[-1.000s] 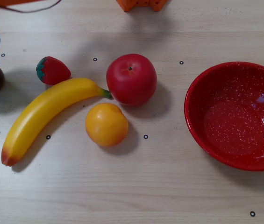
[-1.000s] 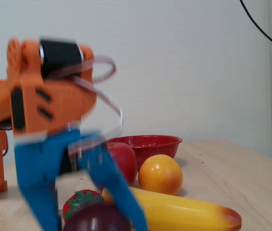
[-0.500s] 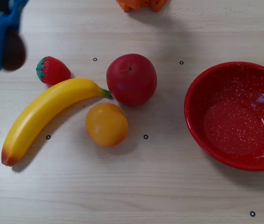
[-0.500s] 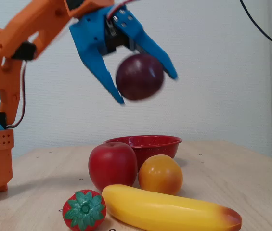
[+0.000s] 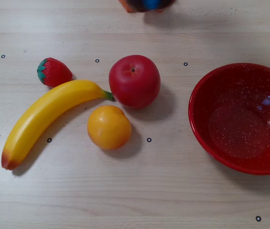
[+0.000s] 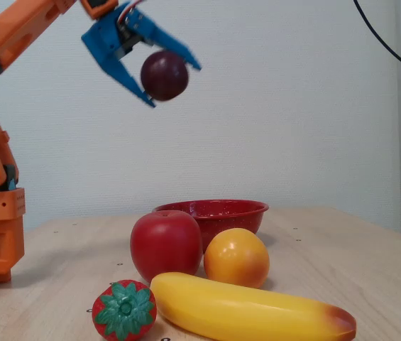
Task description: Put plum in the red bowl.
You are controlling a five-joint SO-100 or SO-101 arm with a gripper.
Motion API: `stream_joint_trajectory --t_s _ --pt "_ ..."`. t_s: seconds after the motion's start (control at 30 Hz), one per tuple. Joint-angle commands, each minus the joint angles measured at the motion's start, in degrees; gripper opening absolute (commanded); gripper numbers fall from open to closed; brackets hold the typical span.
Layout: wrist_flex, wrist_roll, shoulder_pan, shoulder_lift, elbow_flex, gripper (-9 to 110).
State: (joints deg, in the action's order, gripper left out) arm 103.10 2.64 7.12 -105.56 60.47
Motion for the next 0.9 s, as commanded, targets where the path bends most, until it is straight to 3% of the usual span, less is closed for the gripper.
stream_joint_trajectory --t_s 0.0,0.23,0.43,0.63,0.77,0.87 --pt "-5.3 3.6 7.1 -6.4 2.5 0" --pt "-20.3 1.9 20.2 -9.8 19.2 0" --pt "-29.8 -3.9 24.3 -3.1 24.9 0" --pt "-25.8 -8.5 21.7 20.6 6.6 0" --pt "-23.5 -11.3 19.2 32.4 -2.0 16" --pt "-23.7 -12.4 17.7 38.8 -6.1 21"
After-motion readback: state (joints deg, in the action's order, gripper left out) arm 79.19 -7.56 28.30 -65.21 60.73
